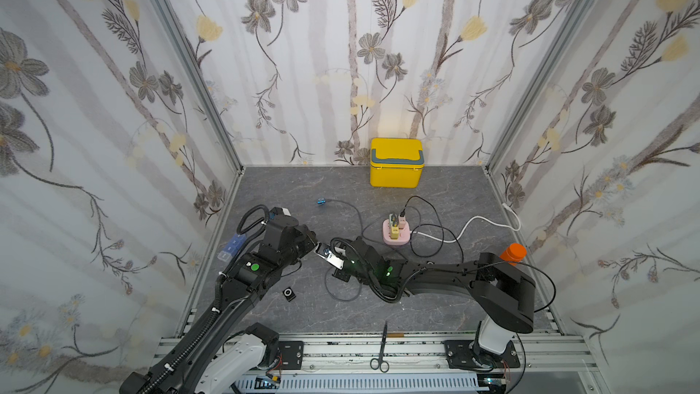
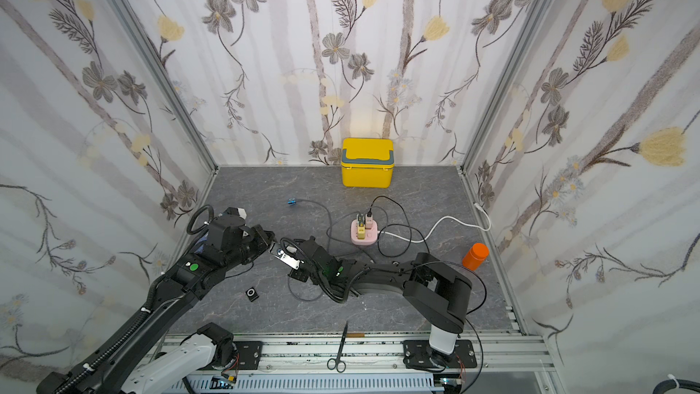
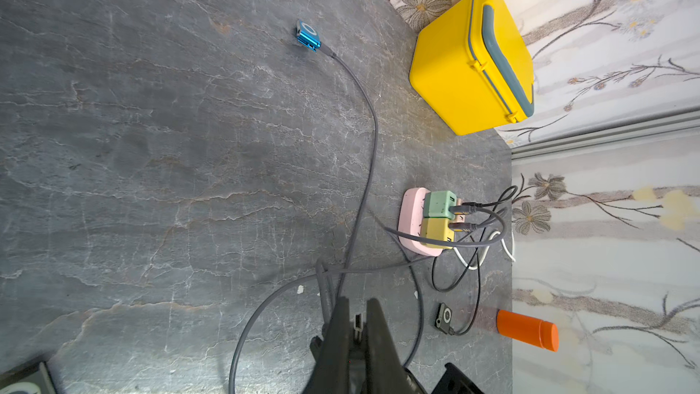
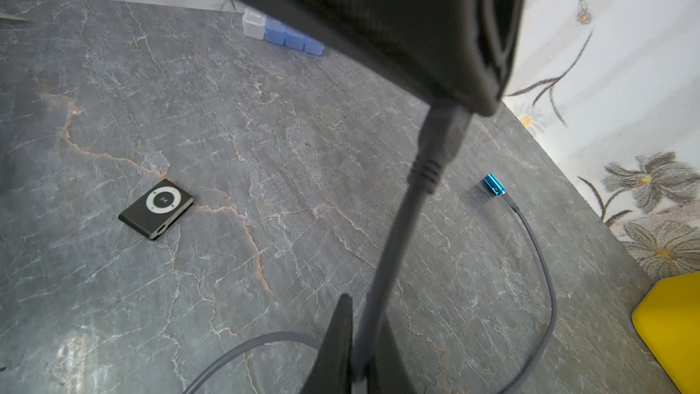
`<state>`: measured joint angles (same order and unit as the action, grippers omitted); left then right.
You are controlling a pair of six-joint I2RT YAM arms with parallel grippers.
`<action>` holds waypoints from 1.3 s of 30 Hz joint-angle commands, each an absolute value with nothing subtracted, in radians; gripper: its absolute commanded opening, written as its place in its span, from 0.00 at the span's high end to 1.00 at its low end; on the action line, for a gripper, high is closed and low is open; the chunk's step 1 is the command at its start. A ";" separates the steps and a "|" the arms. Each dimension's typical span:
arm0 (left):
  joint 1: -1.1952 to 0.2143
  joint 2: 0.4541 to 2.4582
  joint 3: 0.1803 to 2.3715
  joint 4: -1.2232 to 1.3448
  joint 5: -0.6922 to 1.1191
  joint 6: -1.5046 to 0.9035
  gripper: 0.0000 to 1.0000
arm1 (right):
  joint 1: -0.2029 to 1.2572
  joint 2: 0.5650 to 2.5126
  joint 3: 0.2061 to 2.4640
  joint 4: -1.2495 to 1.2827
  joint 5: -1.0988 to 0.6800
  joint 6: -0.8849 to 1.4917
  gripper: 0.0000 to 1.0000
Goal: Charge mp3
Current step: Pick up the charging cable from the center of the board.
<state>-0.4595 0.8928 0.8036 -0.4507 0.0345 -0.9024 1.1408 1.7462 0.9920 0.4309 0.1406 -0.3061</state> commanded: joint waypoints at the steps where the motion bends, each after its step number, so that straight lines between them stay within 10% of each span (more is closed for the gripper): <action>1: -0.459 0.896 0.795 -0.404 0.059 -0.917 1.00 | 1.141 1.722 0.956 0.609 0.104 -0.327 0.98; 7: -0.459 0.885 0.790 -0.401 0.070 -0.922 1.00 | 1.135 1.697 0.919 0.663 0.101 -0.328 1.00; 12: -0.448 0.831 0.814 -0.420 0.066 -0.911 0.33 | 1.123 1.667 0.890 0.658 0.052 -0.330 1.00; 13: -0.440 0.819 0.826 -0.431 0.062 -0.898 0.03 | 1.120 1.660 0.885 0.650 0.040 -0.331 1.00; 14: -0.429 0.805 0.843 -0.450 0.057 -0.882 0.00 | 1.114 1.646 0.881 0.637 0.021 -0.331 1.00; 27: -0.282 0.799 1.029 -0.420 0.302 -0.397 0.00 | 0.926 1.415 0.902 0.396 -0.527 -0.234 1.00; 34: -0.281 0.799 1.033 -0.366 0.466 -0.050 0.39 | 0.765 1.423 1.072 0.158 -0.886 -0.237 1.00; 39: -0.280 0.904 1.142 -0.472 0.636 0.106 0.40 | 0.664 1.473 1.222 -0.077 -1.107 -0.336 1.00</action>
